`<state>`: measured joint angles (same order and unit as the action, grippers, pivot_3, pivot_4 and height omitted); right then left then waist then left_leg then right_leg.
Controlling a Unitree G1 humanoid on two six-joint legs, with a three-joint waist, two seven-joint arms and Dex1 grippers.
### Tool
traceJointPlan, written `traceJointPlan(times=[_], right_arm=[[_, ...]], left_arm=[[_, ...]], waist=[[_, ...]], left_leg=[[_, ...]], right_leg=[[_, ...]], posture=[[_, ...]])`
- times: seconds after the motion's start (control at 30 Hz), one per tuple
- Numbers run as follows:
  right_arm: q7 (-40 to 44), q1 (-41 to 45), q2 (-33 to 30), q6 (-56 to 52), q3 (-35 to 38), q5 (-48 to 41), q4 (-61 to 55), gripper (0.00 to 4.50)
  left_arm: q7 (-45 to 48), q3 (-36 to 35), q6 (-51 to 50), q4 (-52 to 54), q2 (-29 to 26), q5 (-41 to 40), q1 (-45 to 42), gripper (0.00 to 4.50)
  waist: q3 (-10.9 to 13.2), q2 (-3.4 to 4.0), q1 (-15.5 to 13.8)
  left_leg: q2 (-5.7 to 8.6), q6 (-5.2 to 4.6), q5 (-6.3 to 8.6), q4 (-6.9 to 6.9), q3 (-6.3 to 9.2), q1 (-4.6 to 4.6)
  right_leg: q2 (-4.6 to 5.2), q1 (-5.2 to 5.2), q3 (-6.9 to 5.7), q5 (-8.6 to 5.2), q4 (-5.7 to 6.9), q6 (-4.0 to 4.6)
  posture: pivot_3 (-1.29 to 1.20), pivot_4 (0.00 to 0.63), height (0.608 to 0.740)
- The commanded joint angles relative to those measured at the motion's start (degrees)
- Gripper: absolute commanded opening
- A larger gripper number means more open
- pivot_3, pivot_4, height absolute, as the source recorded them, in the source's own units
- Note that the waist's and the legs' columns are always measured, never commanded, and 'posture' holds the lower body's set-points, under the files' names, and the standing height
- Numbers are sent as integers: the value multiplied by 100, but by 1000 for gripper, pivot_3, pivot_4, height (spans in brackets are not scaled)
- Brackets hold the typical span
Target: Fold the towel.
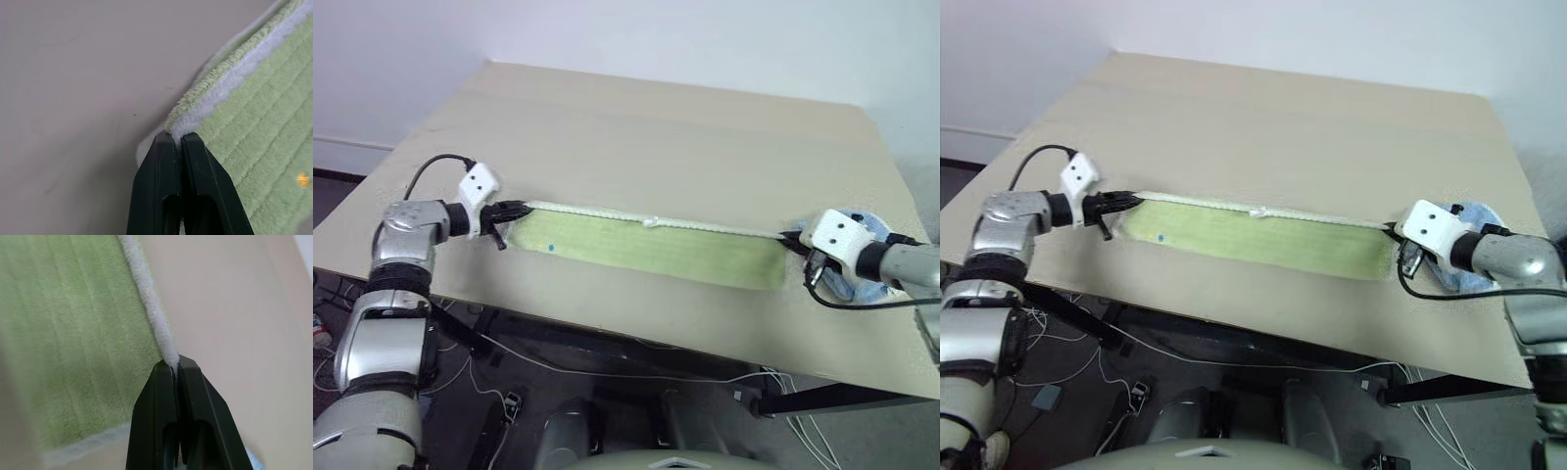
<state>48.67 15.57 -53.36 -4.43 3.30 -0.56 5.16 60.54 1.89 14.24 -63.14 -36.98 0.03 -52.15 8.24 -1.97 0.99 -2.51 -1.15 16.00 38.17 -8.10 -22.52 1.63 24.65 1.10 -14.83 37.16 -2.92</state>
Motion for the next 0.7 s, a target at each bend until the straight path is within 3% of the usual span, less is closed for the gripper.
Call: traceJointPlan(times=[0.03,0.13,0.33,0.4,0.63,0.7], right_arm=[[-266,273,92,331,-79,280,580,219],[-322,279,149,408,-114,285,657,978],[-595,-193,-29,411,252,297,185,3046],[-701,-387,-72,353,453,271,-50,3718],[-901,-2029,815,-1873,2177,-1572,-2696,3718],[-1198,-2331,1267,-2735,2418,-2142,-3198,4095]], left_arm=[[-467,83,291,-392,-39,309,-253,513],[-608,76,382,-549,20,353,-336,1399],[-1019,-96,325,-648,66,279,-366,3503],[-1250,-213,251,-671,73,210,-395,3545],[-2089,-935,-21,-703,-79,-213,-501,3545],[-2106,-1000,-24,-663,-67,-247,-459,3545]], waist=[[1,2,-1],[2,2,-2],[1,2,-6],[1,2,-8],[-2,-5,1],[-3,-4,5]], left_leg=[[0,0,0,-1,-1,-1],[-1,1,-1,-2,-4,-1],[-2,1,-1,-1,-6,-1],[-1,1,-1,-1,-6,-1],[-7,3,0,-2,2,3],[-7,3,0,-2,3,8]], right_leg=[[0,2,0,0,0,0],[1,3,2,0,1,-1],[2,3,3,1,3,-1],[5,3,3,1,4,-2],[2,-2,3,1,6,-2],[2,-8,1,2,7,-2]], posture=[[0,150,722],[0,150,722],[0,150,722],[0,150,722],[0,150,722],[0,150,722]])
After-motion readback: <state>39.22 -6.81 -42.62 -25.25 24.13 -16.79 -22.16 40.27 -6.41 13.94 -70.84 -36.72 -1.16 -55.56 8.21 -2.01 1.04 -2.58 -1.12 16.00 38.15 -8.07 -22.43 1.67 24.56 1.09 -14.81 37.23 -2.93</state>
